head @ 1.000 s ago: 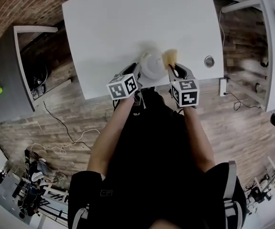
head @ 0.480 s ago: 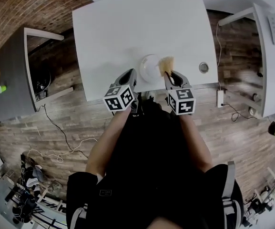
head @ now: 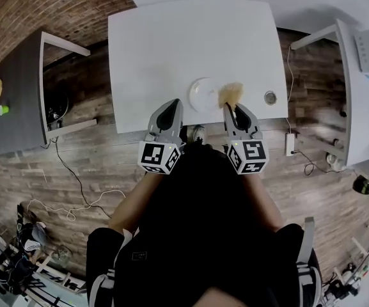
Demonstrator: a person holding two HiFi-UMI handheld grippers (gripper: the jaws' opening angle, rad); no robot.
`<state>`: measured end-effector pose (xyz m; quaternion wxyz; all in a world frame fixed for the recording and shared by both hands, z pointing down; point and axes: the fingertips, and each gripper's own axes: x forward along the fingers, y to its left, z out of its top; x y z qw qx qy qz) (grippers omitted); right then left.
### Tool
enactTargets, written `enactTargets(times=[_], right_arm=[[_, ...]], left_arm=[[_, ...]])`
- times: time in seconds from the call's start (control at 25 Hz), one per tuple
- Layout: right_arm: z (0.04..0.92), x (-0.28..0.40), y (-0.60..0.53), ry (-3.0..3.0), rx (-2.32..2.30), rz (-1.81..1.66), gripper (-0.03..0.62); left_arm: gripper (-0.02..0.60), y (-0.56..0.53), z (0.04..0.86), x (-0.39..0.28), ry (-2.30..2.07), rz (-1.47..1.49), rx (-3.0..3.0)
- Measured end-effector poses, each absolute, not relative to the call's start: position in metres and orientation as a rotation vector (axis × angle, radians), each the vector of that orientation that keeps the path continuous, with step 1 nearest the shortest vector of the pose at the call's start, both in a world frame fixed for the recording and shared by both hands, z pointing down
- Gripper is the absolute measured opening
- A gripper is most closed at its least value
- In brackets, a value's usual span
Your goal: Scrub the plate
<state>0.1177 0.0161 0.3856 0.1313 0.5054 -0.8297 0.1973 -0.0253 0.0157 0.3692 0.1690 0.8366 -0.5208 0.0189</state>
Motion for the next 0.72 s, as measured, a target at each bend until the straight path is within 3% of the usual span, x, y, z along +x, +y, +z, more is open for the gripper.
enactTargets(times=[0.72], right_arm=[[0.356, 0.108, 0.032, -2.481, 1.449, 0.500, 0.048]], left_arm=[[0.000, 0.026, 0.344, -0.018, -1.479, 0.009, 2.477]])
